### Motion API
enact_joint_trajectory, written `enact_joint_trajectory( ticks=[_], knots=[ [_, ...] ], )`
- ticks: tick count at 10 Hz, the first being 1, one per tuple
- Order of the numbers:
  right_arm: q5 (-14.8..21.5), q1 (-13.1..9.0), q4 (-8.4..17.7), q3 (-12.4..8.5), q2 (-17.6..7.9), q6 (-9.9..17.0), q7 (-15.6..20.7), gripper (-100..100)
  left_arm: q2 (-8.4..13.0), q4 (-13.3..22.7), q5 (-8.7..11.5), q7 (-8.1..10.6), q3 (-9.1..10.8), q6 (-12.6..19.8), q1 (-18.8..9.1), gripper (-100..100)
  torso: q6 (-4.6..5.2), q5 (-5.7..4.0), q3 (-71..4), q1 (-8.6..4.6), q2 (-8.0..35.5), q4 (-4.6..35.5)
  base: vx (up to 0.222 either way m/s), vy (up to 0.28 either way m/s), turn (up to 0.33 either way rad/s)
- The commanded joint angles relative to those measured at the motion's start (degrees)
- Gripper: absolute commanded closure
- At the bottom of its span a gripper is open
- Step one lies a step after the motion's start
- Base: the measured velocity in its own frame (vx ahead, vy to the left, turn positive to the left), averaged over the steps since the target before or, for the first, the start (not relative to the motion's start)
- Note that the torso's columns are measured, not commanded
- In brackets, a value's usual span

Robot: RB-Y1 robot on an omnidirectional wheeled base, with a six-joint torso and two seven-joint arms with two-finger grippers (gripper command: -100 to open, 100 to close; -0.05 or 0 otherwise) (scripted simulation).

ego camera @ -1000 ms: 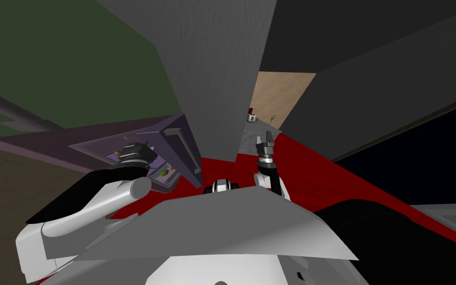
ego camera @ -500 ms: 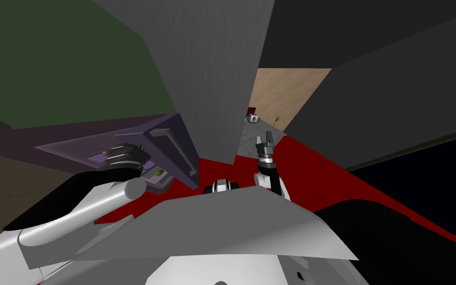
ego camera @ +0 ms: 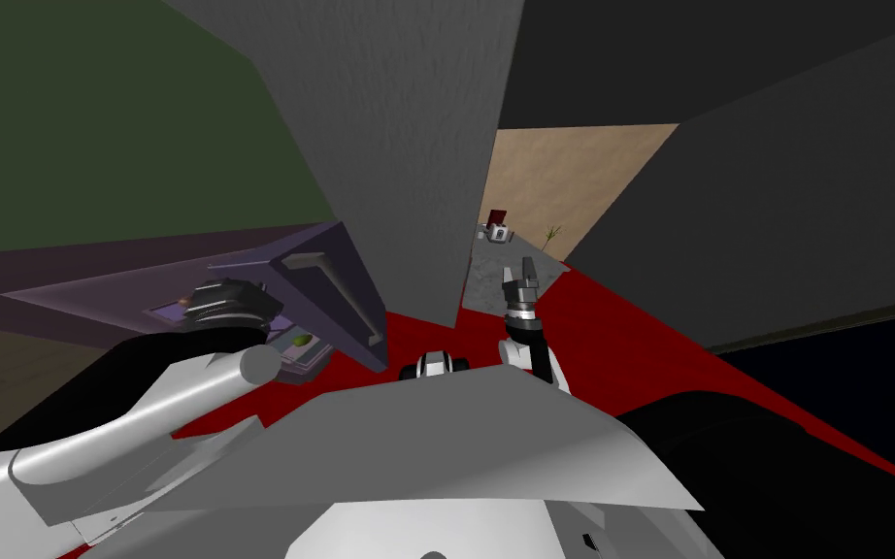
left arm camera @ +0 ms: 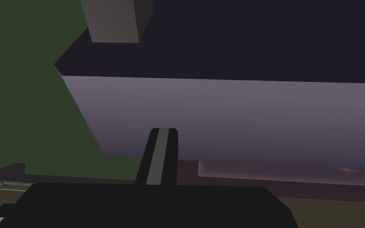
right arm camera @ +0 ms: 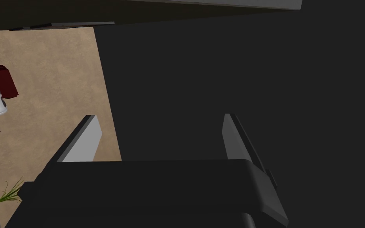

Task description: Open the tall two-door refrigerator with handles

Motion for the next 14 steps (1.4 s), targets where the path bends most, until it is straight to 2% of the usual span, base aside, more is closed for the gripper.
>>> enact_joint_trajectory(
  ticks=[1,2,3,4,8,9,14],
  knots=[
    [0.0,0.0,0.0,0.0,0.0,0.0,0.0,0,-0.1,0.1,-0.8,0.23,0.61,-0.1,-0.5,100,0.09,-0.06,0.0,-0.19,0.0,0.0,0.052,-0.128,0.067],
    [0.0,0.0,0.0,0.0,0.0,0.0,0.0,0,2.0,2.3,-0.9,0.26,0.59,-0.1,-0.4,-100,0.06,0.11,0.2,0.28,0.3,0.0,-0.001,-0.034,0.017],
    [0.0,0.0,0.0,0.0,0.0,0.0,0.0,0,3.4,3.7,-0.9,0.25,0.48,-0.3,-0.4,-100,-0.08,0.56,0.3,0.81,0.4,-0.1,-0.012,-0.029,0.007],
    [0.0,0.0,0.0,0.0,0.0,0.0,0.0,0,4.8,4.9,-0.9,0.23,0.35,-0.5,-0.5,-100,-0.10,0.52,0.2,1.00,0.2,-0.1,-0.021,-0.014,0.021],
    [0.0,0.0,0.0,0.0,0.0,0.0,0.0,0,8.7,8.1,-1.0,0.13,-0.49,-2.0,-0.9,-100,0.41,-0.07,-0.5,0.05,-0.7,-0.2,0.002,0.007,0.015],
    [0.0,0.0,0.0,0.0,0.0,0.0,0.0,0,9.2,8.3,-1.0,0.07,-1.03,-2.9,-1.1,-100,0.54,-0.08,-0.7,0.02,-0.9,-0.3,0.047,-0.015,0.012],
    [0.0,0.0,0.0,0.0,0.0,0.0,0.0,0,9.0,7.7,-1.2,-0.09,-2.29,-5.1,-1.7,-100,0.62,0.07,-1.0,0.55,-1.3,-0.4,0.026,-0.016,-0.007]
  ],
)
